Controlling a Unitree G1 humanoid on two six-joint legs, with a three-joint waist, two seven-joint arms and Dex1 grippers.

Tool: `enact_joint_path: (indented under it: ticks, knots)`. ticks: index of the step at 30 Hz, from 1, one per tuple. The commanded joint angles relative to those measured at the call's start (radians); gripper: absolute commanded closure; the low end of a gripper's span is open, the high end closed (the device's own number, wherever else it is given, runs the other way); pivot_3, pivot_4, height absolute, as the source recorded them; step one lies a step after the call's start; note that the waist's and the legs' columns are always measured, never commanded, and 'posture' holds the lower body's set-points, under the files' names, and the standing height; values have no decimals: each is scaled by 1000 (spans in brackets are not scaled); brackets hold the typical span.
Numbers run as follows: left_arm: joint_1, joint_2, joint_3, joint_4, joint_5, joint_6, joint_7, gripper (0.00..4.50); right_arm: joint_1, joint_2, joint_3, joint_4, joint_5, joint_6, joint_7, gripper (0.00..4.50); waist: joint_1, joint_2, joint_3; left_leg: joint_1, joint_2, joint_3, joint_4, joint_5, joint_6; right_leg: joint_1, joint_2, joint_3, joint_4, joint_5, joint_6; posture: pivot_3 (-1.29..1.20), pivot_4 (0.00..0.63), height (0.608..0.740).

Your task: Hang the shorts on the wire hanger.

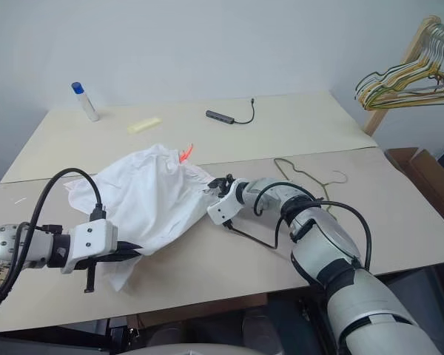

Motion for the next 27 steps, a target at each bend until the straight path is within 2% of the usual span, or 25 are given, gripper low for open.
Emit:
enact_joint_path:
  ticks: [1,4,5,9,14,18,22,27]
  knots:
    - [6,2,38,-27,-2,-9,-6,4500,-33,-5,-15,5,15,12,-21,3105,0,0,0,0,0,0,0,0,0,0,0,0,0,0,0,37,0,740]
    - [8,7,30,-22,8,-12,-12,4500,-29,-26,-28,11,25,33,-30,4249,-1,0,0,0,0,0,0,0,0,0,0,0,0,0,0,33,0,740]
    - [1,12,13,-10,25,-18,-14,4500,-23,-40,-44,9,40,48,-20,4477,-1,0,0,0,0,0,0,0,0,0,0,0,0,0,0,26,0,740]
    - [-54,5,-61,61,94,-36,-15,4500,-1,-93,-85,-21,75,86,-17,4477,1,0,0,0,-1,0,0,0,0,0,0,0,0,0,0,1,0,740]
    - [-247,-51,-225,283,255,-167,-23,4500,76,-235,-136,-171,107,128,32,4477,-2,1,1,0,-2,-1,0,1,-1,2,-1,-1,-1,0,0,-60,0,740]
    - [-439,-121,-308,495,354,-279,-17,4500,266,-382,-223,-497,161,229,158,4477,-8,1,0,-2,-2,-1,0,0,-1,0,-1,-1,-2,-1,1,-132,0,740]
    - [-562,-155,-337,660,416,-373,5,4500,511,-497,-341,-915,228,402,350,4477,-35,1,0,-4,-2,-2,0,0,-1,0,-1,0,-2,-1,2,-162,0,740]
    - [-593,-86,-301,736,389,-503,-60,4500,750,-640,-431,-1338,449,444,607,4477,-79,1,0,-4,-1,-3,0,0,0,0,0,0,-1,-2,3,-171,0,740]
